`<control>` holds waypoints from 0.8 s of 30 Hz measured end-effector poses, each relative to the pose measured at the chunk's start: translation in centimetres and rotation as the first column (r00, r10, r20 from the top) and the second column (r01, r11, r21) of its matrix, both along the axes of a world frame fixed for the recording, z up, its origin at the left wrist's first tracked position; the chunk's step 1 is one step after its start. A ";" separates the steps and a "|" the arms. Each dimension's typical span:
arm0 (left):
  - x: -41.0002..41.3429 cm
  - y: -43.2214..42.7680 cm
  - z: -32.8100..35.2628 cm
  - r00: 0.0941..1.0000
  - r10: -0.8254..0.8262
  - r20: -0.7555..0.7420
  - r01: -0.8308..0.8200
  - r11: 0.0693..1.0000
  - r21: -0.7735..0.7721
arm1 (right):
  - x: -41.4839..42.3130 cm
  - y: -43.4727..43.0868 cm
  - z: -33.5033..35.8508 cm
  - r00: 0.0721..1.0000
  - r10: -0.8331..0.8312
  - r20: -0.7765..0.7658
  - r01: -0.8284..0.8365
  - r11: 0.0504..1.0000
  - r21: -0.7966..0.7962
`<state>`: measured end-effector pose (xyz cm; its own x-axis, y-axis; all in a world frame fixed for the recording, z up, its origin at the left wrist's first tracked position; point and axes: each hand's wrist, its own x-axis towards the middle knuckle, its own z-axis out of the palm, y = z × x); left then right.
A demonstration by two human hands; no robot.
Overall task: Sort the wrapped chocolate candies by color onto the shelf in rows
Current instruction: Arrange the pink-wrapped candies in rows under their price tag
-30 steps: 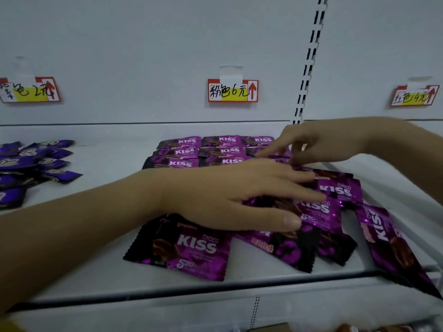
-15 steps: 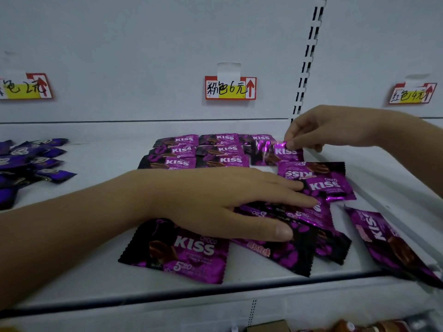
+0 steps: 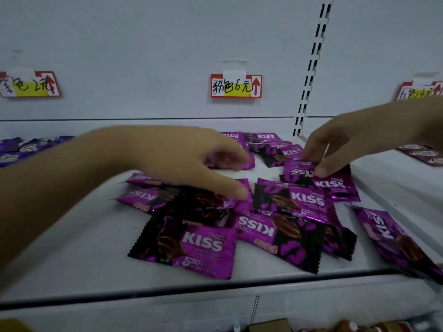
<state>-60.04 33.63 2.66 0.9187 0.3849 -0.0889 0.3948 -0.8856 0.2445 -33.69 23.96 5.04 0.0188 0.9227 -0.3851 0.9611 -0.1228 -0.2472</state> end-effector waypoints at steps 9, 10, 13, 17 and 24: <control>-1.9 2.1 1.6 0.976 0.070 -0.206 -0.119 0.964 -0.237 | -7.2 -0.8 -0.3 0.952 0.277 -0.129 -0.227 0.924 0.306; -1.9 2.1 1.6 0.977 0.050 -0.208 -0.103 0.962 -0.251 | -8.0 -0.5 -0.7 0.951 0.287 -0.113 -0.239 0.917 0.318; -1.9 2.0 1.5 0.981 0.061 -0.182 -0.109 0.958 -0.266 | -9.6 0.9 -1.5 0.952 0.284 -0.114 -0.231 0.912 0.340; -3.2 3.0 2.7 0.979 0.165 -0.121 -0.186 0.964 -0.191 | -9.5 2.3 -1.2 0.936 0.264 -0.235 -0.214 0.952 0.217; -4.8 5.0 2.8 0.864 0.344 -0.367 -0.391 0.918 -0.061 | -8.0 5.0 0.5 0.933 0.098 -0.347 -0.004 0.965 0.262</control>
<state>-64.84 38.64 5.43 0.6152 0.6517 -0.4436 0.7650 -0.6295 0.1362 -41.70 28.94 5.58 -0.1254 0.9858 -0.1118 0.8079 0.0360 -0.5882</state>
